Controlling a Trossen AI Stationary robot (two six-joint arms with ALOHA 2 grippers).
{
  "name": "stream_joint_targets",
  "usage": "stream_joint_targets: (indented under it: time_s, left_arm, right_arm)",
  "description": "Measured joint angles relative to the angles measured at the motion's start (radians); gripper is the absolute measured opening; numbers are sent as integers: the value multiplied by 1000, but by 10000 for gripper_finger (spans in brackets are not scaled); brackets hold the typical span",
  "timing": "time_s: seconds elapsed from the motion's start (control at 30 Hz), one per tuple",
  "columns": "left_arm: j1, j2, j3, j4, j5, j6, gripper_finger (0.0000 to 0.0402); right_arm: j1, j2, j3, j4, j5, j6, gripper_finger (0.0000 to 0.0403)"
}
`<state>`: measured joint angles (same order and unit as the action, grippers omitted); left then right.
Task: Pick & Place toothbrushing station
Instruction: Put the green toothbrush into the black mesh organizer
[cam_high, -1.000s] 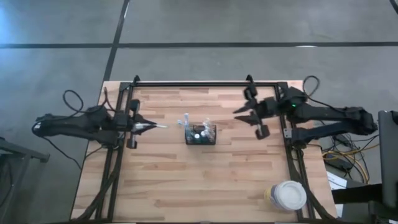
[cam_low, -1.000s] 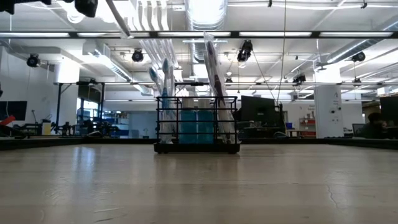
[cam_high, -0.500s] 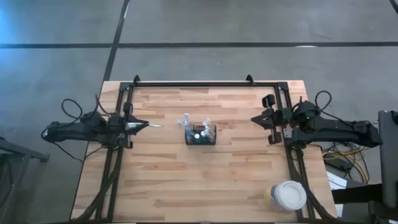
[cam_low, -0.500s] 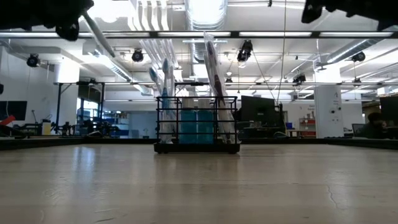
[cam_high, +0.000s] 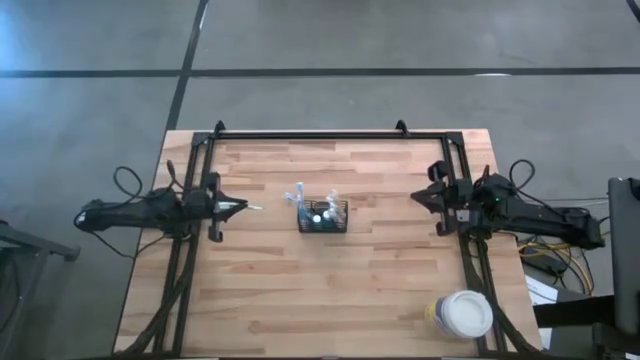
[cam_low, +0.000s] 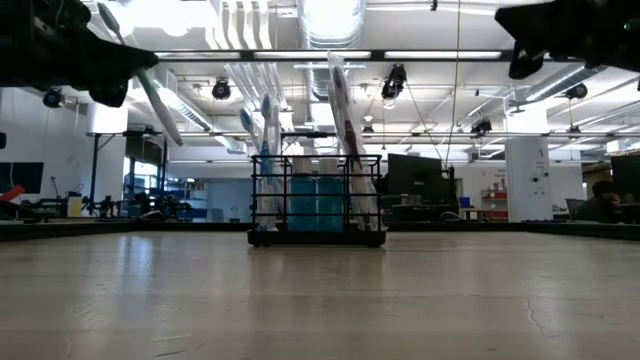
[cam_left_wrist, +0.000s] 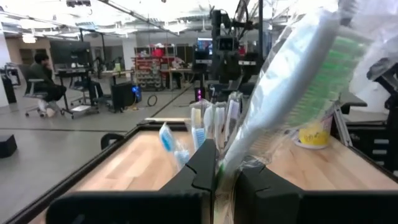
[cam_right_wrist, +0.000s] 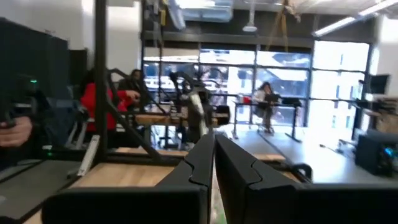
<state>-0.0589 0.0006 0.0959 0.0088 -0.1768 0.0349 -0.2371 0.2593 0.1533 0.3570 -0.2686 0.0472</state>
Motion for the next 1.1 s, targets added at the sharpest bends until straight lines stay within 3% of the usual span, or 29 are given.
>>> stream_joint_targets:
  time_s: [0.33,0.53,0.7,0.83,1.1]
  left_arm:
    - [0,0,-9,7,0,-4,21]
    - [0,0,-11,26,4,-32,21]
    - [0,37,50,50,84,-91,21]
    - [0,163,127,109,105,-84,21]
    - [0,565,279,282,161,-1,21]
  right_arm:
    - [-60,-132,-144,4,14,40,13]
    - [-87,-178,-144,-46,36,59,13]
    - [-87,-187,-144,-41,36,53,13]
    - [-87,-186,-144,-41,37,50,13]
    - [-87,-185,-144,-40,60,50,13]
